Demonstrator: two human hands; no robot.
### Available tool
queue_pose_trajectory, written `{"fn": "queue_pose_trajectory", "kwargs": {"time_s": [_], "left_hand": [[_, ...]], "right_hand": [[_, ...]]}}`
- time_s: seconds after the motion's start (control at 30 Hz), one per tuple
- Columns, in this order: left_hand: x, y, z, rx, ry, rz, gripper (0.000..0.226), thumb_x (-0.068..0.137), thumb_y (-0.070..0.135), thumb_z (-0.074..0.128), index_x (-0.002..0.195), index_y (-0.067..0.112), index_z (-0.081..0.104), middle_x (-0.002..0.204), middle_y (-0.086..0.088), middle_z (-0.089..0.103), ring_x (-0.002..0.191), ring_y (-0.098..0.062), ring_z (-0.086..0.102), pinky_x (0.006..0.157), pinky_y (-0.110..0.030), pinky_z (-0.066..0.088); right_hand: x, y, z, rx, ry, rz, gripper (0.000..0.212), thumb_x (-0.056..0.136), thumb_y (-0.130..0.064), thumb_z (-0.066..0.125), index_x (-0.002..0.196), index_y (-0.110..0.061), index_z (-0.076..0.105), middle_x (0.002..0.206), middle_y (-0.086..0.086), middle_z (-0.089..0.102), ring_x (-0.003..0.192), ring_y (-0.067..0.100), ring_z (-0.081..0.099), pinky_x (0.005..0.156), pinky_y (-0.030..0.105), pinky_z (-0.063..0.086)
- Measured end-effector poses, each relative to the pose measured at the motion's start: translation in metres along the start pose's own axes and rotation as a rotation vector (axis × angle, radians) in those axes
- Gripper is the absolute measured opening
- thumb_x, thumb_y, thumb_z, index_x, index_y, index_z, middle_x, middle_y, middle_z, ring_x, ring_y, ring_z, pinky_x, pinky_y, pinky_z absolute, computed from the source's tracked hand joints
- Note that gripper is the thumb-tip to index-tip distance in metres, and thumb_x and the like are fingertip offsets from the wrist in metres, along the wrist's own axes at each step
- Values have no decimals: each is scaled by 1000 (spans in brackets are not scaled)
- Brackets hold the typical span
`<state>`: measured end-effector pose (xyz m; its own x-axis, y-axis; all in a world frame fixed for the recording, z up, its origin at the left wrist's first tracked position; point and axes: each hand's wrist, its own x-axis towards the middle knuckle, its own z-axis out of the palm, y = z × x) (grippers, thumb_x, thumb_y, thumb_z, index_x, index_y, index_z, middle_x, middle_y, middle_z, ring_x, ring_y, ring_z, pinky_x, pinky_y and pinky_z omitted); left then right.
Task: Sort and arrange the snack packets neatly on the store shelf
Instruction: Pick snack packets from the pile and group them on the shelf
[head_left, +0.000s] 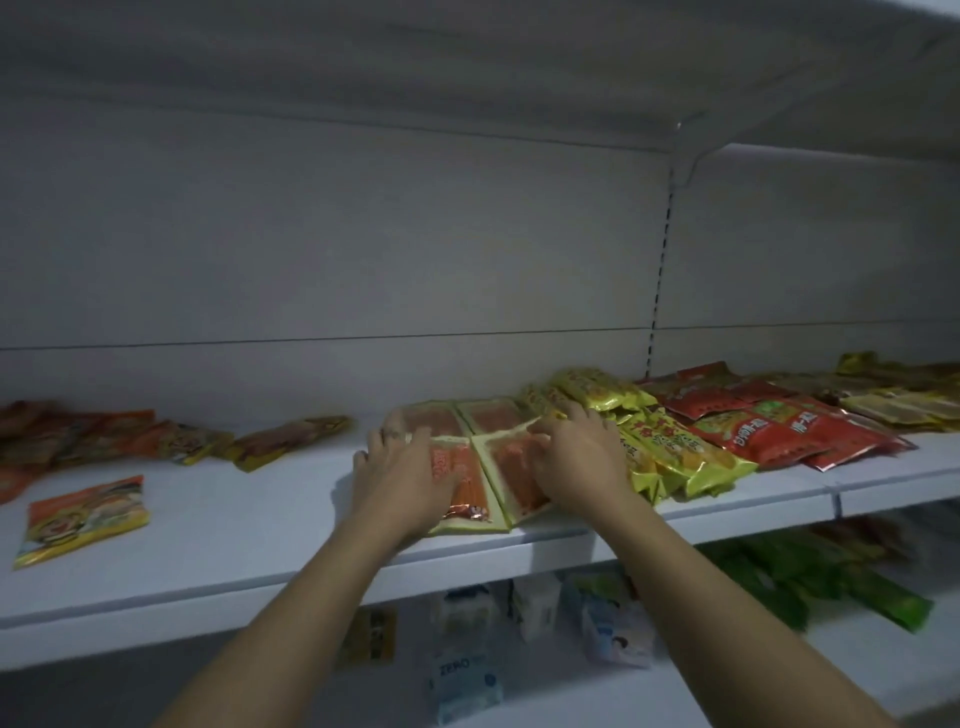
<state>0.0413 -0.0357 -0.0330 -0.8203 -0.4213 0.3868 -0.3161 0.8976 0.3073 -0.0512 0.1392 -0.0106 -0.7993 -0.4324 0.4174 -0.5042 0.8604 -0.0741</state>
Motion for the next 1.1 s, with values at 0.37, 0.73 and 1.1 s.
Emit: {"fn": "queue_pose_trajectory", "kwargs": {"time_s": [0.37, 0.73, 1.1], "left_hand": [[-9, 23, 12, 150, -194, 43, 65, 86, 69, 34, 145, 41, 36, 155, 0, 34, 137, -27, 28, 107, -50, 29], [-17, 5, -5, 193, -443, 168, 81, 76, 84, 22, 151, 55, 12, 164, 12, 5, 145, -21, 9, 113, -44, 13], [-16, 3, 1, 101, -337, 157, 84, 76, 83, 13, 152, 47, 19, 163, 10, 13, 144, -17, 13, 111, -46, 14]], "right_hand": [[-30, 11, 12, 183, -98, -194, 42, 101, -40, 33, 132, -29, 58, 135, 4, 57, 117, 27, 54, 92, 36, 42], [-30, 13, 15, 194, -247, -230, 51, 102, -41, 30, 150, -25, 38, 148, 8, 43, 133, 28, 42, 108, 41, 36], [-20, 9, 9, 193, -237, -235, 53, 102, -48, 28, 150, -28, 37, 156, 6, 36, 145, 25, 29, 111, 41, 33]]}}
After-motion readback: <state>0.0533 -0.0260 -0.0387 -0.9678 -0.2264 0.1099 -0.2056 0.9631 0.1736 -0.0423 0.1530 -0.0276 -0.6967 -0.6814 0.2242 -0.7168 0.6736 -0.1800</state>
